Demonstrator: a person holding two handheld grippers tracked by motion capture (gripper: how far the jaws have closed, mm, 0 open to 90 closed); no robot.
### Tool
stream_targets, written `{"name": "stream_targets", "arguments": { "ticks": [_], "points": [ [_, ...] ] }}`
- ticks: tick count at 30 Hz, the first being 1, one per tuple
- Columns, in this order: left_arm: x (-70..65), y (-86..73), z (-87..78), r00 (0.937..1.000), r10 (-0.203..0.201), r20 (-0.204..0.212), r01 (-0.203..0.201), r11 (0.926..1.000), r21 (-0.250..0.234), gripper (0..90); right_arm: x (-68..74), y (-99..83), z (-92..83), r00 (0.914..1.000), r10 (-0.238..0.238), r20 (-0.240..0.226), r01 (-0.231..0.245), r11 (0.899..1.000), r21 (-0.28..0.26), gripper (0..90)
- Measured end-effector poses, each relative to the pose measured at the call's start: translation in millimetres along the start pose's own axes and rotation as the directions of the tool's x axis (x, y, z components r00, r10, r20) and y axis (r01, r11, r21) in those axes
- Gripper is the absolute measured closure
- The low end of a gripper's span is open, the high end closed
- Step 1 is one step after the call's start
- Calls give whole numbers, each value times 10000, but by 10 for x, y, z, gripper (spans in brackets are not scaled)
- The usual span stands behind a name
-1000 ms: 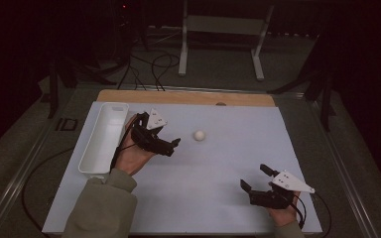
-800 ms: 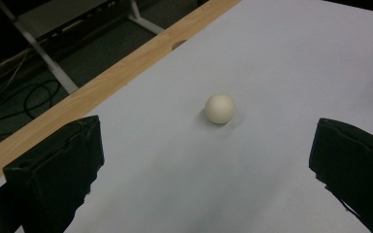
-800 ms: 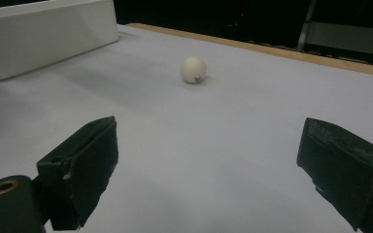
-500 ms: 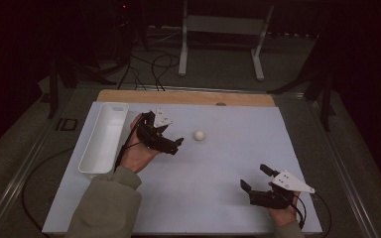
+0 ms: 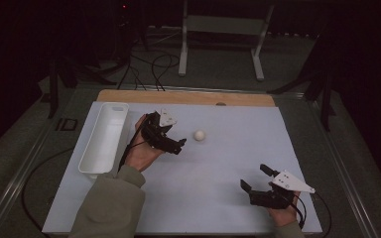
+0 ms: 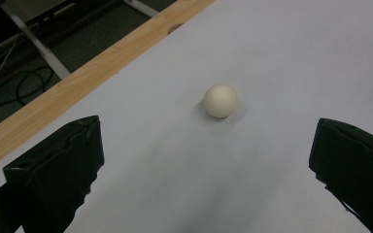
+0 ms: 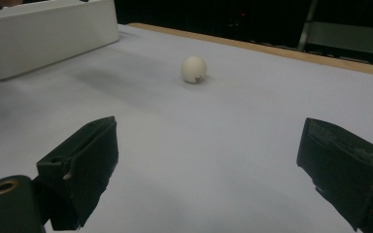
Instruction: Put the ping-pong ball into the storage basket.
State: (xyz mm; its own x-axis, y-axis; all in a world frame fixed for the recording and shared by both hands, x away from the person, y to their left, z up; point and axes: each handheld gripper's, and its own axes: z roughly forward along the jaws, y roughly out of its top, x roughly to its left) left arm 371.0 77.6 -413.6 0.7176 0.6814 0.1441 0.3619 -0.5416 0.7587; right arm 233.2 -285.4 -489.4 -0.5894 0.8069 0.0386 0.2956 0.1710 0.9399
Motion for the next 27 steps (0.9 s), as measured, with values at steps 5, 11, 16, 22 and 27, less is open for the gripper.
{"name": "stream_targets", "arguments": {
  "ticks": [5,11,16,22,27],
  "points": [
    [-11,7,49,10000,-21,29,20,10000,79,0,0,0,-1,10000,8,-2,-8,10000,6,72],
    [-5,11,98,10000,-64,29,64,9999,156,0,0,1,0,10000,-30,-5,30,10000,-10,72],
    [-14,18,154,10000,-83,37,82,9996,262,0,-1,1,-1,10000,-11,-4,11,10000,-2,72],
    [-26,35,211,10000,-82,50,80,9994,340,0,-3,1,-2,10000,-12,0,12,10000,-7,72],
    [-33,44,270,10000,-76,62,73,9991,427,0,-5,1,-2,10000,2,-9,-2,10000,-23,72]
  ]
}}
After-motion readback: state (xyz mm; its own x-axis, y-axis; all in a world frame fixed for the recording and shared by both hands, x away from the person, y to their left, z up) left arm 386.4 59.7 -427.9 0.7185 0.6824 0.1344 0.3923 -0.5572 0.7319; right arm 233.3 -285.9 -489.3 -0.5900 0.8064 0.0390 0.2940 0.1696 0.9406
